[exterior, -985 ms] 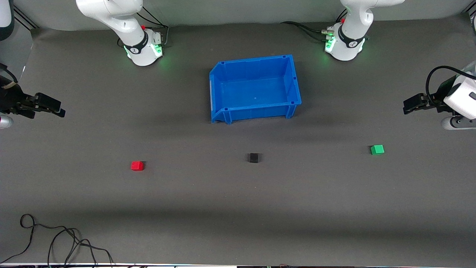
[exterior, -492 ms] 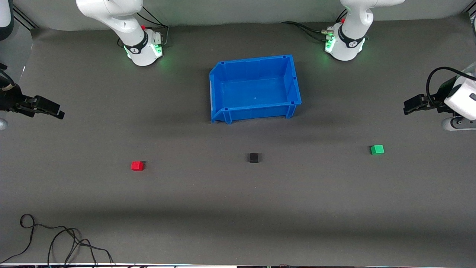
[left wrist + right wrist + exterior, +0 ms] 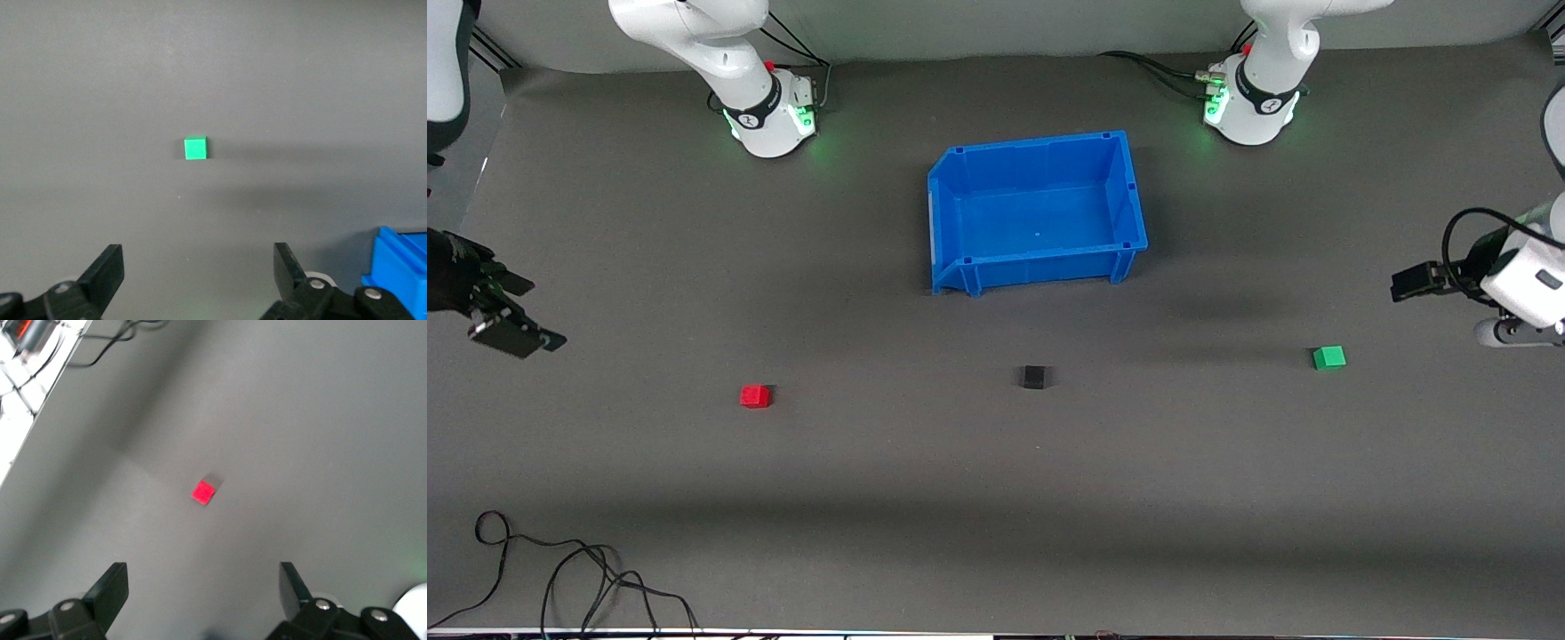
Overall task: Attach green and red cubes to black cube
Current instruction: 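Reach the right gripper to the red cube while the left gripper reaches the green cube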
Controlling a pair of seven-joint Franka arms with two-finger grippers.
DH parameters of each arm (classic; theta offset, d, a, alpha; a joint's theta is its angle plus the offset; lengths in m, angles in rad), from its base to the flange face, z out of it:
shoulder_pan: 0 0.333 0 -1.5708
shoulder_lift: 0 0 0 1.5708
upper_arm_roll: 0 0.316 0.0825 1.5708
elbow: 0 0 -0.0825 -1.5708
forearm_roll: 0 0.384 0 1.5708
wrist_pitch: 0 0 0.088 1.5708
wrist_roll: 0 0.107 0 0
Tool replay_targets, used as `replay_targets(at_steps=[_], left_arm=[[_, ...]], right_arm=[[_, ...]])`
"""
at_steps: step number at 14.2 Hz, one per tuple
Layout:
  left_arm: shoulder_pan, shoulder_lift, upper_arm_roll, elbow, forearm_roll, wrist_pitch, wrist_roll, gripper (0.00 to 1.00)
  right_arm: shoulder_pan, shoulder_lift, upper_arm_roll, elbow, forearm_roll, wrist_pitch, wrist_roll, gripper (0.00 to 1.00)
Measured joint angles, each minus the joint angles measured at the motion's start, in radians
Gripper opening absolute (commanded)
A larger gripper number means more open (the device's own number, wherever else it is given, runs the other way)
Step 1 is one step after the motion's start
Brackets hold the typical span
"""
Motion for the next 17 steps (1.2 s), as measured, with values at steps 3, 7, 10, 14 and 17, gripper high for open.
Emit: replay_targets(at_steps=[3, 7, 10, 14, 17], left_arm=[[0.020, 0.048, 0.001, -0.033, 0.000, 0.064, 0.018, 1.00], [0.030, 0.123, 0.001, -0.107, 0.000, 0.211, 0.019, 0.99], [0.032, 0.171, 0.001, -0.196, 0.000, 0.365, 0.018, 0.99], [0.055, 0.243, 0.002, -0.257, 0.000, 0.522, 0.018, 0.93], [0.061, 0.293, 0.001, -0.308, 0.000, 0.643, 0.013, 0.92]], right_arm=[[-0.010, 0.036, -0.007, 0.008, 0.130, 0.001, 0.261, 1.00], [-0.051, 0.102, -0.012, -0.027, 0.269, 0.033, 0.310, 1.00], [-0.047, 0.135, -0.012, -0.143, 0.291, 0.205, 0.310, 1.00], [-0.036, 0.168, -0.008, -0.331, 0.383, 0.424, 0.218, 1.00], [-0.030, 0.220, -0.006, -0.446, 0.446, 0.585, 0.119, 1.00]])
